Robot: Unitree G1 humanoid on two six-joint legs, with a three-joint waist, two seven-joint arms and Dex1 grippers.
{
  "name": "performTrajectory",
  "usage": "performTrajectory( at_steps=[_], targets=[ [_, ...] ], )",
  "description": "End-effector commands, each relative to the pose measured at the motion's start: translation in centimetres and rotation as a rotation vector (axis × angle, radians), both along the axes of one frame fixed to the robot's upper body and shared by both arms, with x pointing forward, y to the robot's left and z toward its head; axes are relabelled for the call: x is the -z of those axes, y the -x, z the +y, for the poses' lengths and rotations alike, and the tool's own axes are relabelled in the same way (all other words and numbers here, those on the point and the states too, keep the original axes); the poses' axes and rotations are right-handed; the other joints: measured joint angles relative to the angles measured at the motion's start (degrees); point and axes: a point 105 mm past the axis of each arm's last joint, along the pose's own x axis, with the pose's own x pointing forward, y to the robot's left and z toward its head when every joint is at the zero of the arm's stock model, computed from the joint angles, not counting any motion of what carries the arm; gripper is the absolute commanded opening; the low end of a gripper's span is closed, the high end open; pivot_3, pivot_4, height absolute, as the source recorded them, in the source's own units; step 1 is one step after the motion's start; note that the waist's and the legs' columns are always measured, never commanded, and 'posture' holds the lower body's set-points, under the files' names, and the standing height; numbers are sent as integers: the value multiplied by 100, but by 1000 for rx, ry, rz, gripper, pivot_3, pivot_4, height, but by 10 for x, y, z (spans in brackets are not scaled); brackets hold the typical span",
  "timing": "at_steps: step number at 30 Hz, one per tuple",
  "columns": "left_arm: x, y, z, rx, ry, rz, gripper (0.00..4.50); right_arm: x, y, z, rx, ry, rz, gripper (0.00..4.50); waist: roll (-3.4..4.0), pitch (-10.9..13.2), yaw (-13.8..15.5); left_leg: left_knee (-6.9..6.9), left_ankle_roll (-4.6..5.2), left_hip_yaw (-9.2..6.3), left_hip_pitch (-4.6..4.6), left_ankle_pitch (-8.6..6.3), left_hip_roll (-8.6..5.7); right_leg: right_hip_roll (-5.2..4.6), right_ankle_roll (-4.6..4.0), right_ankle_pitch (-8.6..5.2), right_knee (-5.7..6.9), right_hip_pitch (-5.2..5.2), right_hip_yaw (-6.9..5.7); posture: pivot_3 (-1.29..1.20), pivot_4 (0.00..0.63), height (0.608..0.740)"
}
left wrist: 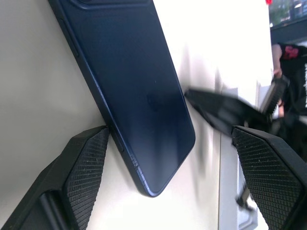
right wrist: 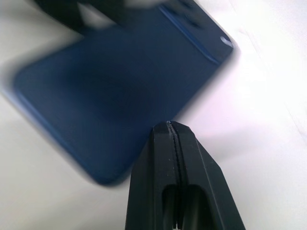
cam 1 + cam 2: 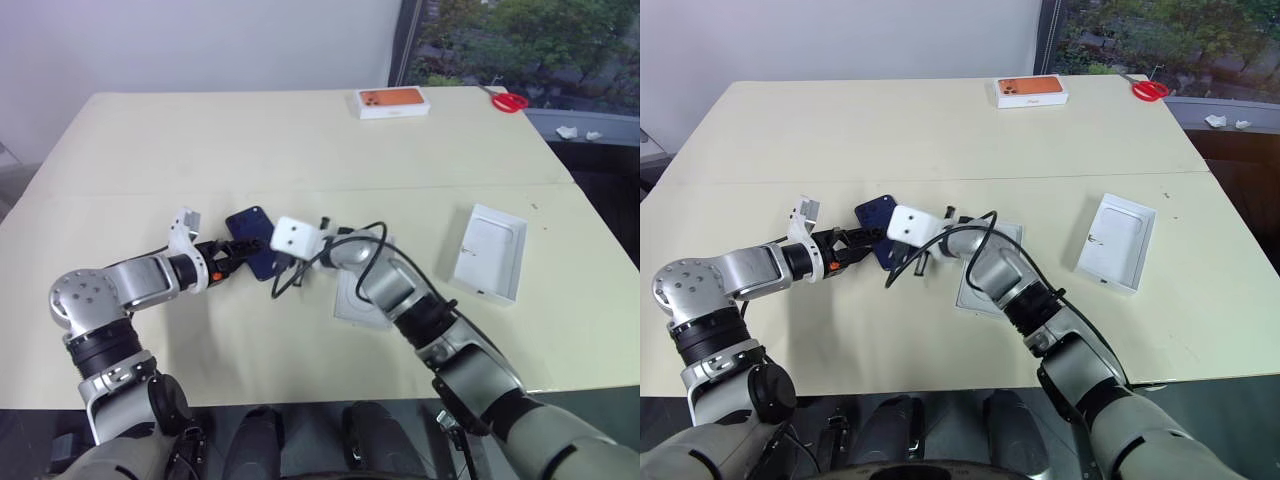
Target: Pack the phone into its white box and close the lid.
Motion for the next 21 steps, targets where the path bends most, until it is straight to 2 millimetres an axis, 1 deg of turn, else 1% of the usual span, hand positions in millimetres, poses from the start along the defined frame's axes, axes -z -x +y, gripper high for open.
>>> performTrajectory(
  at_steps=[1,4,8,12,16,18,21],
  targets=[
    [-1,3,-1,2,24,-3,4405,-2,14,14,-71,-8,4,0,0,0,16,0,-1,0,-1,0,-1,-2,0,0,0,0,0,0,150,731],
    [-2,3,-3,3,37,-6,4405,0,18,17,-86,-2,7,0,-4,-1,40,2,-3,0,-3,1,-6,-15,0,0,-3,1,-3,0,150,731],
    [1,4,-1,-13,36,11,4405,-6,13,14,-65,-11,-9,0,-4,-1,34,2,-4,-3,-3,2,-7,-14,0,0,-3,1,-5,0,150,731],
    [1,6,3,-28,36,13,4405,-22,1,-1,-18,-25,-50,0,-4,-1,33,2,-4,-3,-4,2,-8,-14,0,0,-3,1,-5,0,150,731],
    [0,7,5,-34,37,13,4405,-37,-19,-21,66,3,-115,0,-4,-1,32,2,-5,-3,-4,2,-8,-14,0,0,-4,1,-5,0,150,731],
    [1,7,5,-36,36,16,4405,-37,-27,-29,91,33,-138,0,-4,-1,28,1,-5,-3,-4,2,-9,-13,0,0,-4,0,-5,0,150,731],
    [0,8,5,-41,39,16,4405,-29,-30,-32,94,69,-141,0,-4,-1,17,0,-4,-2,-3,2,-7,-6,0,0,-5,-1,-4,0,150,731]
  ],
)
